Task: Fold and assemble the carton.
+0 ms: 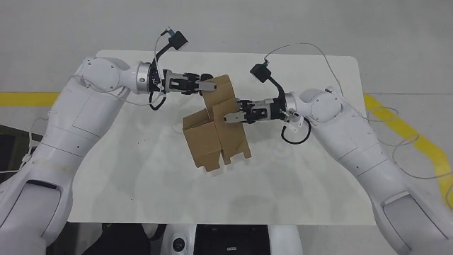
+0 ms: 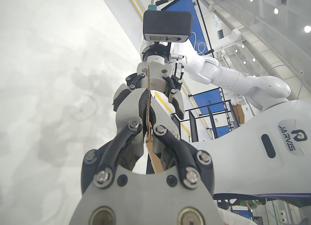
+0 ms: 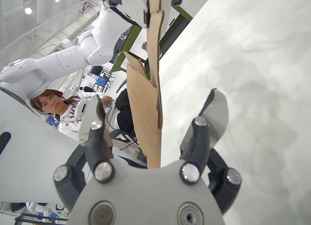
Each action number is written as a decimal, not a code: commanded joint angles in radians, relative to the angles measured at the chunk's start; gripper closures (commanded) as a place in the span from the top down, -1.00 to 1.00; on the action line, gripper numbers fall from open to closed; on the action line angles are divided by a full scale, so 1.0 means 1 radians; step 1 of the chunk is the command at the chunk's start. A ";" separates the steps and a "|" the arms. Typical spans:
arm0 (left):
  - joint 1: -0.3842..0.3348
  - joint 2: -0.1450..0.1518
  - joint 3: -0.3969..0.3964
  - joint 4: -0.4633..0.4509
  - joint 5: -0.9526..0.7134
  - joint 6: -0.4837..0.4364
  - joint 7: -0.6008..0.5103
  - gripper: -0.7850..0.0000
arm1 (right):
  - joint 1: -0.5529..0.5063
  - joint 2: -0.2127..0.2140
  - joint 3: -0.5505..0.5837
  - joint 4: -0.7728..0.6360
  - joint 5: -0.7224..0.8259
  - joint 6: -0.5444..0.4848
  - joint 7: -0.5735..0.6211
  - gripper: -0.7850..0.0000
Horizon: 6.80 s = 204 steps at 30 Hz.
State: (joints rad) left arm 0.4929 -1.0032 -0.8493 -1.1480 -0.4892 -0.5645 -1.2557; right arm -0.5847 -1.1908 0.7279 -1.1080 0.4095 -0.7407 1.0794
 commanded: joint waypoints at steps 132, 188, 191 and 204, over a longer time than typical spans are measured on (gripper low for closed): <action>0.253 0.221 -0.068 -0.378 -0.009 0.138 -0.139 -1.00 | -0.013 0.056 0.204 0.117 0.129 0.252 0.252 1.00; 0.085 0.277 0.201 -0.256 -0.210 0.138 -0.139 -1.00 | 0.065 0.169 -0.164 -0.040 0.325 0.207 0.208 -1.00; 0.084 0.279 0.203 -0.255 -0.211 0.135 -0.136 -1.00 | 0.068 0.170 -0.170 -0.037 0.337 0.207 0.207 -1.00; 0.083 0.289 0.165 -0.195 -0.263 0.080 -0.080 1.00 | 0.065 0.161 -0.163 0.030 0.386 0.195 0.196 -1.00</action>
State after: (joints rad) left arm 0.5751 -0.7145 -0.6770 -1.3564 -0.7524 -0.4719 -1.3494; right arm -0.5191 -1.0281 0.5633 -1.0851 0.7938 -0.5411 1.2795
